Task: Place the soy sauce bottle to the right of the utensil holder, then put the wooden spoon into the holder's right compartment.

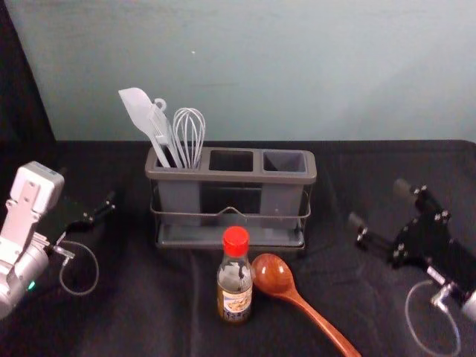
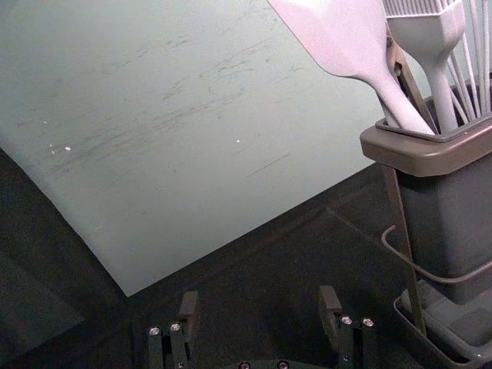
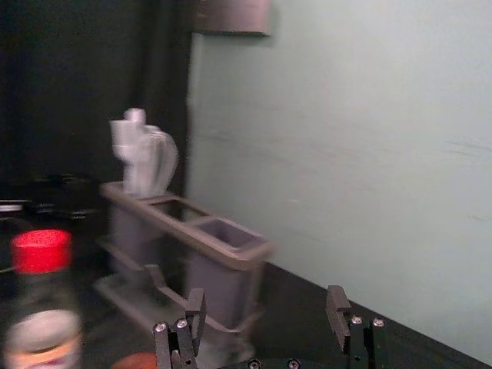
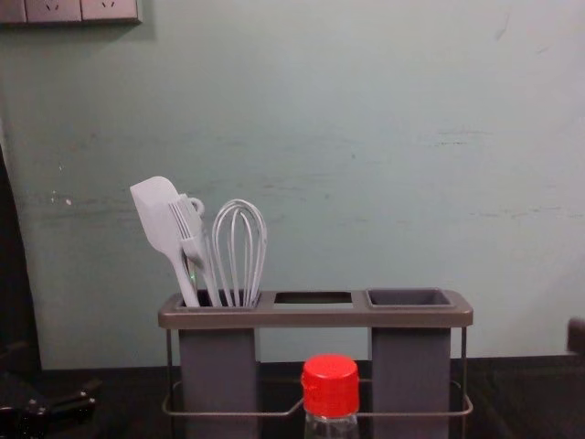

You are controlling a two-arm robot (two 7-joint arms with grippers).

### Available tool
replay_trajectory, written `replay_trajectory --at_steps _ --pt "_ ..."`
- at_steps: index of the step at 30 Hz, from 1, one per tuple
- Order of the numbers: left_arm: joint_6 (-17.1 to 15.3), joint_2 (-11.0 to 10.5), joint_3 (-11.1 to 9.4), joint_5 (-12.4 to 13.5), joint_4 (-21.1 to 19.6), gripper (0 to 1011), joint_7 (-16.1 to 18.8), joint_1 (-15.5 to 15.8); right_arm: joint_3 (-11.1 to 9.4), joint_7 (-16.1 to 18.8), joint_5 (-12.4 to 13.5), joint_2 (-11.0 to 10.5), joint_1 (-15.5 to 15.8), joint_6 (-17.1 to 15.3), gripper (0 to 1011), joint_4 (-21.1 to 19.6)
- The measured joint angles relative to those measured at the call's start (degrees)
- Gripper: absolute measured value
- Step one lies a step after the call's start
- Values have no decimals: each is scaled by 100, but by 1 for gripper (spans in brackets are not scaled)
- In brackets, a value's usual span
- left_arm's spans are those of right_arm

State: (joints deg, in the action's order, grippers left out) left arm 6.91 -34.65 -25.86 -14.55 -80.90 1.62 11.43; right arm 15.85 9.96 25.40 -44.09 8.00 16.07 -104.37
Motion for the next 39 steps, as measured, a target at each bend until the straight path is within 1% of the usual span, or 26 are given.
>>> replay_trajectory --at_steps 2,3,5,6,9,14,15,18,20,21,24,26,27,34,36,39 --pt "0 0 0 0 0 1011 0 0 23 161 33 -59 65 28 1004 -67" --pt "0 0 0 0 0 1012 0 0 51 316 57 -106 113 52 1004 -119" --pt "0 0 0 0 0 1011 0 0 79 464 82 -143 149 72 1004 -158" --pt "0 0 0 0 0 1011 0 0 115 602 123 -174 173 81 1004 -184" --pt "0 0 0 0 0 1011 0 0 209 931 233 -199 155 75 1004 -200" --pt "0 0 0 0 0 1011 0 0 431 1402 266 -183 -64 -122 1004 -162" --pt "0 0 0 0 0 1011 0 0 518 1551 266 -151 -180 -215 1004 -134" --pt "0 0 0 0 0 1011 0 0 631 1755 266 -86 -334 -331 1004 -86" --pt "0 0 0 0 0 1012 0 0 778 1992 274 55 -563 -489 1004 -8" --pt "0 0 0 0 0 1011 0 0 778 1992 274 55 -563 -489 1004 -8" --pt "0 0 0 0 0 1011 0 0 923 2208 287 269 -844 -662 1004 142" --pt "0 0 0 0 0 1011 0 0 967 2287 288 357 -953 -729 1004 209" --pt "0 0 0 0 0 1012 0 0 1017 2359 290 455 -1064 -798 1004 298" --pt "0 0 0 0 0 1011 0 0 1160 2576 293 816 -1451 -1037 1004 644" --pt "0 0 0 0 0 1012 0 0 1188 2596 282 898 -1541 -1092 1004 737" --pt "0 0 0 0 0 1011 0 0 1213 2600 258 957 -1609 -1130 1004 805"
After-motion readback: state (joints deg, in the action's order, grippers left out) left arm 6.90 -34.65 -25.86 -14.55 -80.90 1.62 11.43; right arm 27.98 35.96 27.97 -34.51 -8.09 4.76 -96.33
